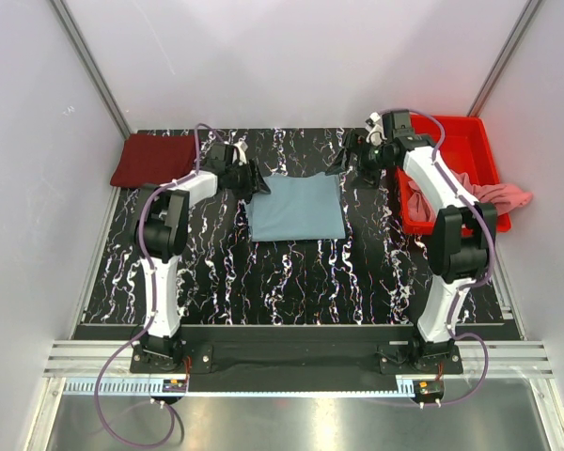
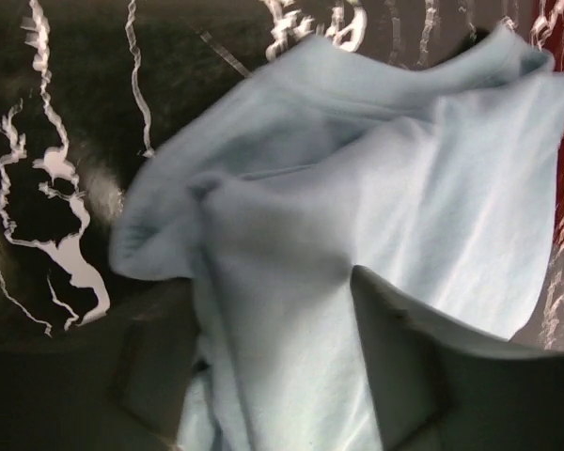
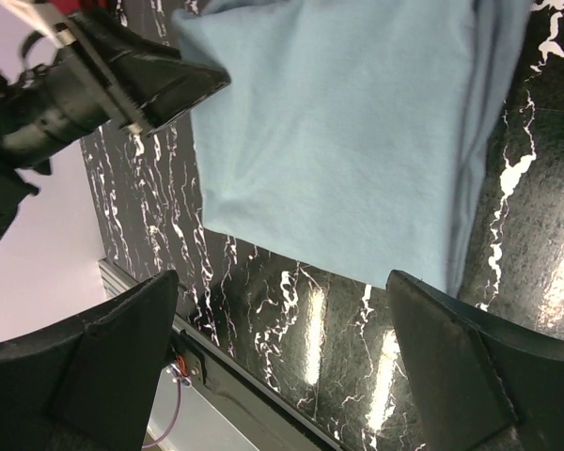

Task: Fold and stack the t-shirts
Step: Neatly place the folded tshirt to the corner

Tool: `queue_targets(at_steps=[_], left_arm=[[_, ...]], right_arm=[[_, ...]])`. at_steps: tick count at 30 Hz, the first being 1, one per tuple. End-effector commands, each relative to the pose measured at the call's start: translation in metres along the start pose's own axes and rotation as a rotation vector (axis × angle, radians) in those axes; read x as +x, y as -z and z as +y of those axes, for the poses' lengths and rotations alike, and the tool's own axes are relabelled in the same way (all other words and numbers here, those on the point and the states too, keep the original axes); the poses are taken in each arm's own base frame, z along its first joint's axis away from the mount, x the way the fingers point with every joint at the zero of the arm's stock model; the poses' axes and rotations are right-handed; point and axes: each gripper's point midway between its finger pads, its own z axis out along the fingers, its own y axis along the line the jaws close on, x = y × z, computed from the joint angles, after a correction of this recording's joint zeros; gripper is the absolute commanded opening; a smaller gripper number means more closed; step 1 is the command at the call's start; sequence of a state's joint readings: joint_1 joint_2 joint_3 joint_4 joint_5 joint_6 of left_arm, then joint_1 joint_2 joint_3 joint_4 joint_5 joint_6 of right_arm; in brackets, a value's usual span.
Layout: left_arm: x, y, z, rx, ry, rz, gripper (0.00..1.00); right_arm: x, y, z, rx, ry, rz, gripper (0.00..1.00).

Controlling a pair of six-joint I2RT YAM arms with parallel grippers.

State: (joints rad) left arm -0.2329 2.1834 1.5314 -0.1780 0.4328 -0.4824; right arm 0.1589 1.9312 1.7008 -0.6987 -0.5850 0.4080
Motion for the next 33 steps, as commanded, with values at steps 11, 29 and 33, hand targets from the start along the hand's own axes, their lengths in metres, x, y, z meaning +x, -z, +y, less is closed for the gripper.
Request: queue_targets(at_steps=[11,29,33], left_arm=[[-0.040,0.026,-0.006,-0.054,-0.156,-0.077,0.00],[-0.169,0.203,0.037,-0.808,-0.526,-0.226,0.00],[-0.193,0.228,0.034,-0.888,-0.626,-0.291,0.00]], right_arm=[[0.034,0.048,0.023,-0.038,0.028,-0.035,1.00],[0.123,0.071,0.002,-0.002,-0.049,0.122,1.00],[0.122,0.065,0.004,0.000,-0.042,0.147,1.00]])
